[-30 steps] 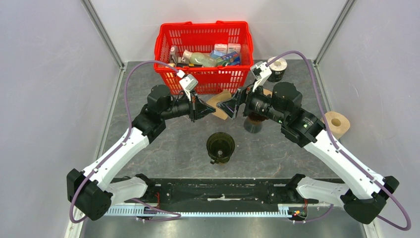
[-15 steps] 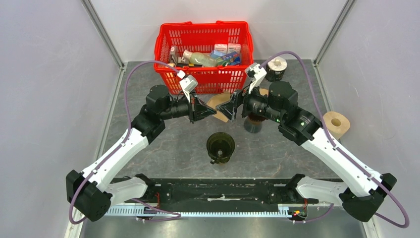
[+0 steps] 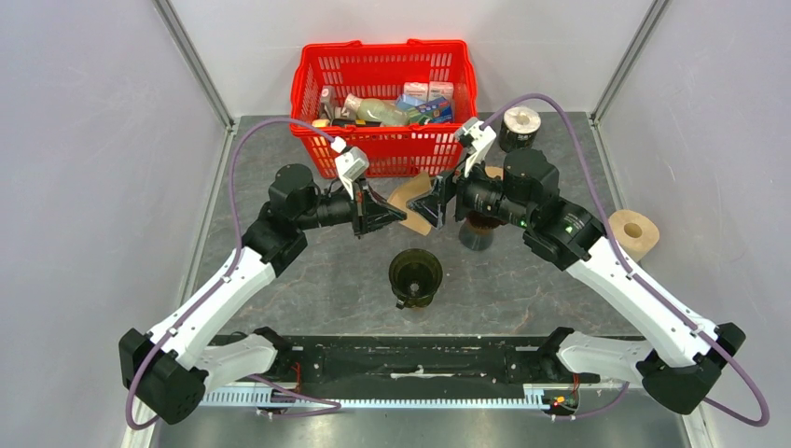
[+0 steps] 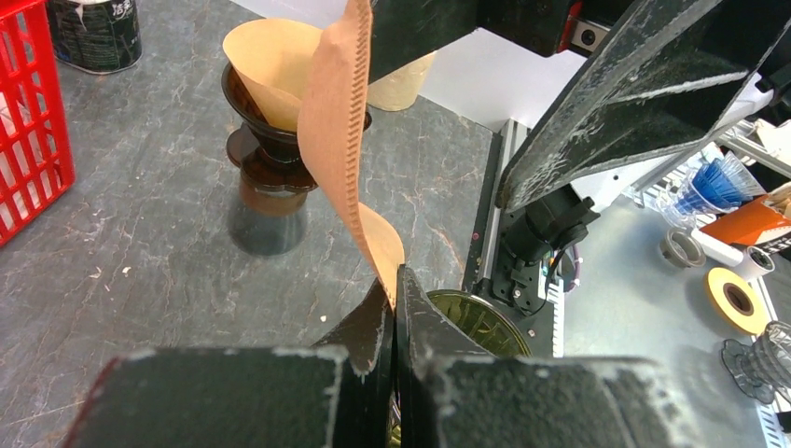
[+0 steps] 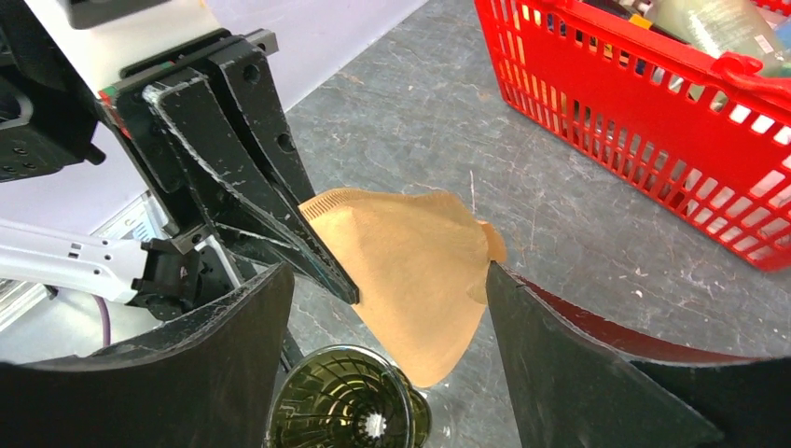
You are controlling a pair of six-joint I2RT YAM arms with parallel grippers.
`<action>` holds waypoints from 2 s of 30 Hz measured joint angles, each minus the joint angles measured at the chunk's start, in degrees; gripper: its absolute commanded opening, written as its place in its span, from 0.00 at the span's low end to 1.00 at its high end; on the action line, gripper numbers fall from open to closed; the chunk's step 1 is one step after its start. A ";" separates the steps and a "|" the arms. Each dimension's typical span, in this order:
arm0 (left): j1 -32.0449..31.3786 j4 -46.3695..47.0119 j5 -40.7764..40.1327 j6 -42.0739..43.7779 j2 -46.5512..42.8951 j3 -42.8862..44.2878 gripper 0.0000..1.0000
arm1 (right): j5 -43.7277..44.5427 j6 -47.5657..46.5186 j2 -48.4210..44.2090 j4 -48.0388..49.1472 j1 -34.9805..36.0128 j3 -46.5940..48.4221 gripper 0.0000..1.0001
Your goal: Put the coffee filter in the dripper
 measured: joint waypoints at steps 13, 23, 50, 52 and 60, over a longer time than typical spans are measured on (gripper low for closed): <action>0.00 0.37 0.00 0.04 -0.28 -0.04 0.02 | -7.54 0.44 0.44 -0.70 0.00 2.12 0.78; 0.00 1.64 0.76 0.17 -1.60 -1.01 0.02 | -6.47 5.86 0.98 3.34 0.00 2.10 0.75; 0.00 2.47 0.66 0.17 -2.08 -1.36 0.02 | 12.90 7.39 -3.39 -0.50 -0.02 0.02 0.82; 0.00 2.47 0.26 0.17 -2.08 -1.36 0.02 | 11.85 7.52 -1.75 -1.18 -0.02 -0.07 0.82; 0.00 2.47 -0.48 0.17 -2.08 -1.36 0.02 | 5.01 7.96 0.90 -1.55 -0.02 -0.07 0.82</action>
